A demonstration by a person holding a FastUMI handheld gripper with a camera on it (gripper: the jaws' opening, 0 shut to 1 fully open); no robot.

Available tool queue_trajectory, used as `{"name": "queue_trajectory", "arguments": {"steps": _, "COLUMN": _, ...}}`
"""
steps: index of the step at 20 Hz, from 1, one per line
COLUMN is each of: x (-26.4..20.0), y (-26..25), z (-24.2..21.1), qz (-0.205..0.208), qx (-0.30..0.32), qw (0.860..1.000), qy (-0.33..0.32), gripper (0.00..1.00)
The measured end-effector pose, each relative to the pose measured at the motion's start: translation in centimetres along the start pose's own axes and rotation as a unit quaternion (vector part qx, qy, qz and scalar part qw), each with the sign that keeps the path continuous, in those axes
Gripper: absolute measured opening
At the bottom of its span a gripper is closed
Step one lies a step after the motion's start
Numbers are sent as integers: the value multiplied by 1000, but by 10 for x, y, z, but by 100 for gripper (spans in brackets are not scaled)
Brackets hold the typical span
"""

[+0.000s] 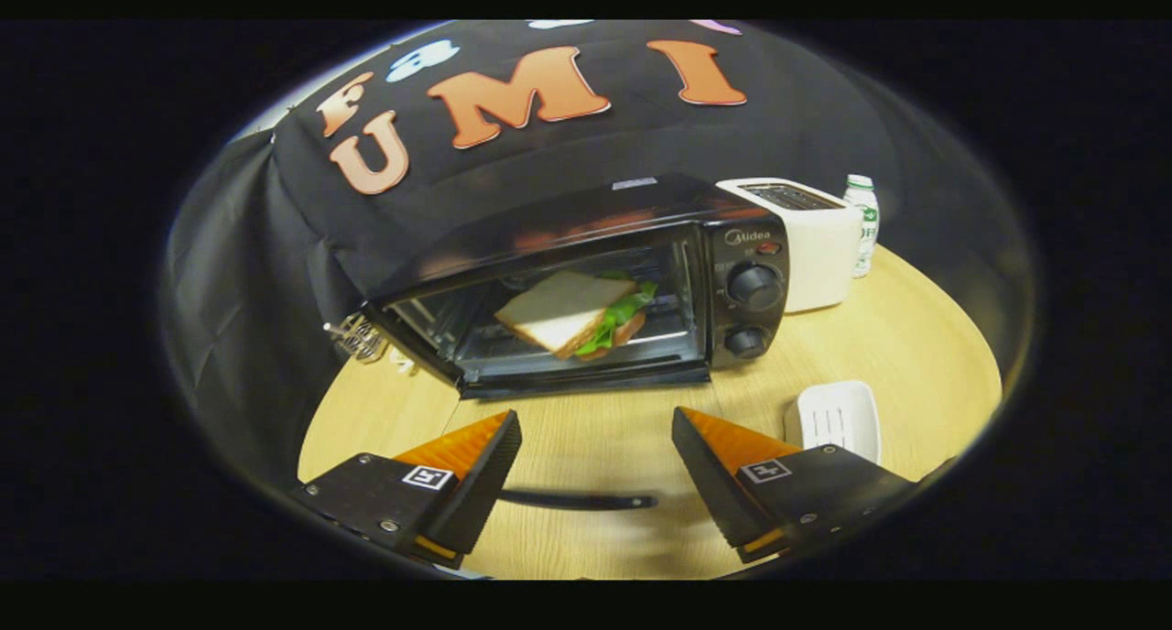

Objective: Open the toaster oven, put the food inside, and close the toaster oven door.

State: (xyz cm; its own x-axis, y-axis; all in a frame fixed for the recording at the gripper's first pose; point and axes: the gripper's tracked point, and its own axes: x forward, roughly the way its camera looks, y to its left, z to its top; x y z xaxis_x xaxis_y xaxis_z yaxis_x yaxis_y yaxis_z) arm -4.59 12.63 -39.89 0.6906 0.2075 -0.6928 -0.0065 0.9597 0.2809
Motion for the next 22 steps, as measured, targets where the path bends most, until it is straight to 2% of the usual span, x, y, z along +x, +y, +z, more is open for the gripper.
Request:
{"name": "queue_trajectory", "arguments": {"steps": 7, "x": -23, "y": -3, "z": -61, "qz": -9, "qx": -40, "qw": 997, "qy": 64, "gripper": 98}}
{"name": "queue_trajectory", "arguments": {"steps": 10, "x": -22, "y": -7, "z": -83, "qz": -19, "qx": -38, "qw": 995, "qy": 95, "gripper": 98}}
{"name": "queue_trajectory", "arguments": {"steps": 15, "x": -20, "y": -6, "z": -93, "qz": -37, "qx": -54, "qw": 989, "qy": 130, "gripper": 97}}
{"name": "queue_trajectory", "arguments": {"steps": 17, "x": -30, "y": 1, "z": -112, "qz": -27, "qx": -55, "qw": 985, "qy": 163, "gripper": 95}}
{"name": "queue_trajectory", "arguments": {"steps": 22, "x": -9, "y": 2, "z": -117, "qz": -31, "qx": -84, "qw": 982, "qy": 165, "gripper": 94}}
